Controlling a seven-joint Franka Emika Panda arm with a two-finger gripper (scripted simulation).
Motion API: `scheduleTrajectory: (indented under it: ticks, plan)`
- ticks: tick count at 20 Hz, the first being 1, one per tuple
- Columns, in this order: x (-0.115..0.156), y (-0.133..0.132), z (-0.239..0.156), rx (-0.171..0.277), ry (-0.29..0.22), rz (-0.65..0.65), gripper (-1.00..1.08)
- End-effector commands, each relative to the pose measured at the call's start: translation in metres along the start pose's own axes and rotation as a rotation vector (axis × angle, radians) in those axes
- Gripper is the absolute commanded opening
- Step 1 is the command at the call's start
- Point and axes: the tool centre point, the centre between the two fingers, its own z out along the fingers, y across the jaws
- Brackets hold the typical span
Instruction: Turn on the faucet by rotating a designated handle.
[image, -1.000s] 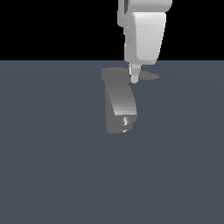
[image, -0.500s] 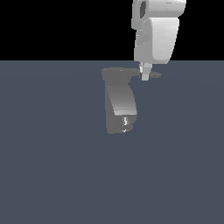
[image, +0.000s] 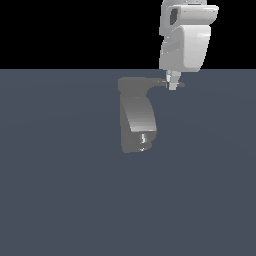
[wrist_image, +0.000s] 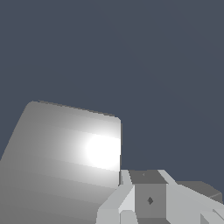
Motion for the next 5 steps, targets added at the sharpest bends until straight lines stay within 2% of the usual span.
scheduleTrajectory:
  ticks: [1,5]
  plan:
    - [0.0190,-0.0049,0.0004,0.001,0.002,0.021,-1.00]
    - [0.0286,-0.0120,0.0003,0.001,0.001,0.024,-1.00]
